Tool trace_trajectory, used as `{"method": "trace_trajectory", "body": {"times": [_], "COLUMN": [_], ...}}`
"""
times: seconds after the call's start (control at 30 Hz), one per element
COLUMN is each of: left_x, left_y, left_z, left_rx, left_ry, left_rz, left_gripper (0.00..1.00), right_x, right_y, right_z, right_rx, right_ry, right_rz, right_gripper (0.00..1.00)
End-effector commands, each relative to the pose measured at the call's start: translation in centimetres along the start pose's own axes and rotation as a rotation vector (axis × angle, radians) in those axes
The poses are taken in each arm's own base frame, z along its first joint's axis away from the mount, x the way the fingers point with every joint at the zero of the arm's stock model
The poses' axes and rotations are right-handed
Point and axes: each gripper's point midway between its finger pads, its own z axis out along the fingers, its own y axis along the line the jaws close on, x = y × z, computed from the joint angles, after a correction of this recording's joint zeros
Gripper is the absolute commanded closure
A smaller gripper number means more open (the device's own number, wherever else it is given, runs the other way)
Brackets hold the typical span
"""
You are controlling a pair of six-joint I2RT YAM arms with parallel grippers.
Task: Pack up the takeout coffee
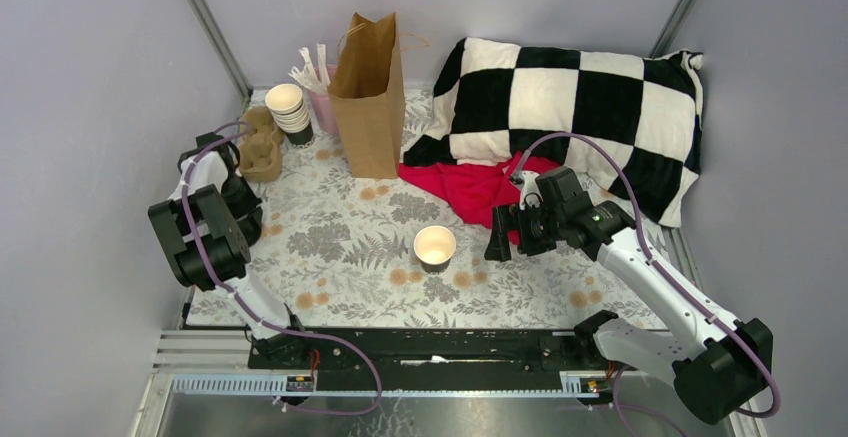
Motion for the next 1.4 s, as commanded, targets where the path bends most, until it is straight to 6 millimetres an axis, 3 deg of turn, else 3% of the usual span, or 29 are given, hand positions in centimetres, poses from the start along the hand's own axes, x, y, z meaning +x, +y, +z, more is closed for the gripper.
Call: {"method": "trace_trajectory", "body": {"times": [0.0, 0.87, 1.2, 1.37], "left_x": [-2.1, -2.5, -2.8, -2.4], "left_y": [-0.1, -0.3, -1.4, -1.1], "left_z": [-0.6, -1.4, -2.0, -2.2], "left_rx": [-0.012, -0.019, 0.034, 0.019], "left_ry": [-0.057, -0.066, -0.071, -0.068], "left_rz": [0.011, 0.008, -0.016, -0.010], "left_gripper": [0.75, 1.00, 1.00, 0.82], "right_x": [-0.2, -0.2, -0.1, -0.1], "right_y": [0.6, 0.7, 0.7, 0.6], "right_z": [0.0, 0.0, 0.1, 0.1], "right_rx": [-0.031, -0.035, -0.037, -0.037], "right_ry": [-0.010, -0.012, -0.012, -0.012], "right_rz": [-0.012, -0.012, -0.013, -0.012], "right_gripper": [0.00, 0.00, 0.00, 0.00]}}
